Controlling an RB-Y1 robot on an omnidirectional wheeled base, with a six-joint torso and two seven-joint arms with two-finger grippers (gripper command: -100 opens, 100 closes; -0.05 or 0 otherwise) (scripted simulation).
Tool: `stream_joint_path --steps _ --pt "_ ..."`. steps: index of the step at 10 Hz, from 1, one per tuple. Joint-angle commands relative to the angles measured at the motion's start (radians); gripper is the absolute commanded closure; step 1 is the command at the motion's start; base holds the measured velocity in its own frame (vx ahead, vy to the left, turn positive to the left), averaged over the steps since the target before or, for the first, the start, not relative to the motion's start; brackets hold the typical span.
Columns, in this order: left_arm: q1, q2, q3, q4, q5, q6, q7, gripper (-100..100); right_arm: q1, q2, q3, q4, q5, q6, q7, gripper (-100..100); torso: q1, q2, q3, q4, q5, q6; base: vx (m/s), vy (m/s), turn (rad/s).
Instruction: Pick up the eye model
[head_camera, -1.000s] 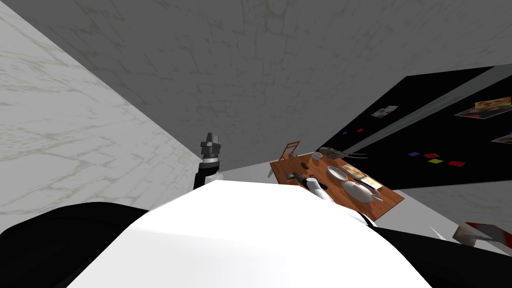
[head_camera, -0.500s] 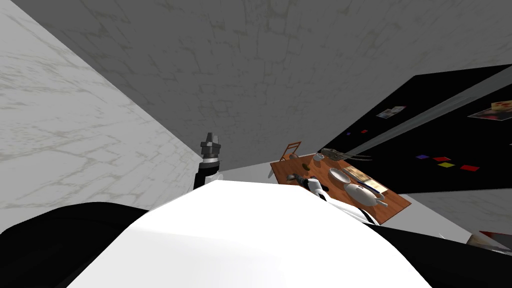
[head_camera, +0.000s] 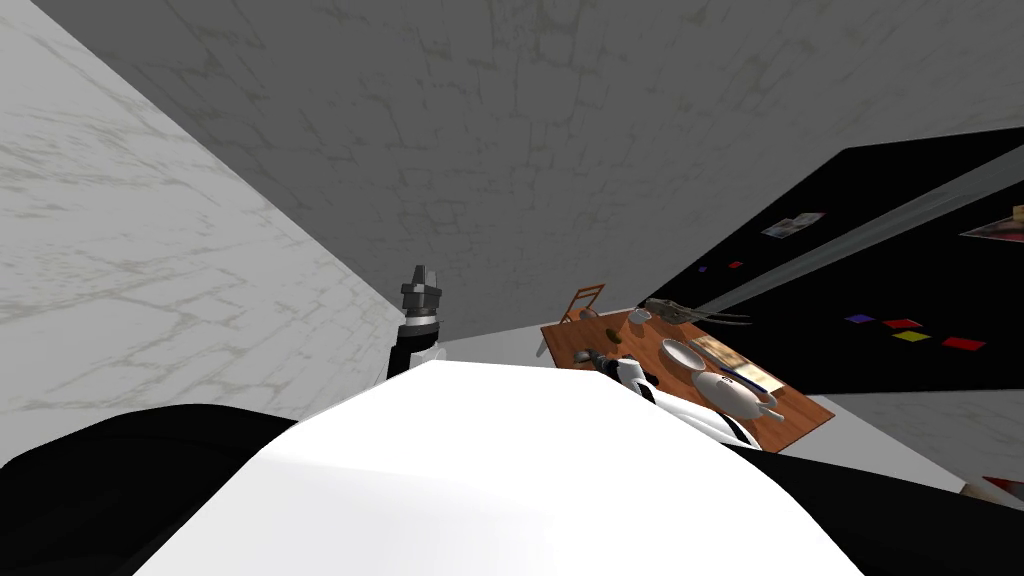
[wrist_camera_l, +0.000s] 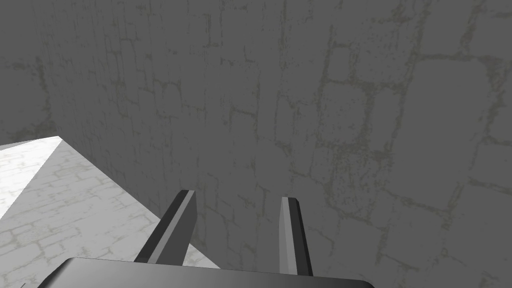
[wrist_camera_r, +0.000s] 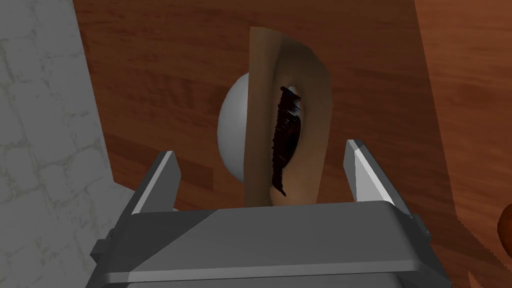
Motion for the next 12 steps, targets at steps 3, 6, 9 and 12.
stream_joint_path --steps 3,6,9,12 --pt "0.000 0.000 0.000 0.000 0.000 0.000 0.000 0 -0.023 0.010 0.108 0.010 0.133 -0.069 0.059 -100 -0.004 0.004 0.002 0.001 -0.001 0.000 -0.051 -0.058 0.086" --pt "0.000 0.000 0.000 0.000 0.000 0.000 0.000 0 -0.023 0.010 0.108 0.020 0.222 -0.069 0.140 -100 0.000 0.000 0.000 0.000 0.000 0.000 0.002 -0.002 -0.005" --pt "0.000 0.000 0.000 0.000 0.000 0.000 0.000 0 -0.023 0.010 0.108 0.022 0.248 -0.069 0.258 -100 -0.001 0.000 -0.001 -0.003 -0.002 0.002 0.003 0.001 0.004" --pt "0.000 0.000 0.000 0.000 0.000 0.000 0.000 0 -0.011 0.023 0.144 -0.010 0.272 -0.086 0.169 -100 -0.005 0.003 -0.001 -0.004 -0.005 0.003 -0.019 -0.028 0.061"
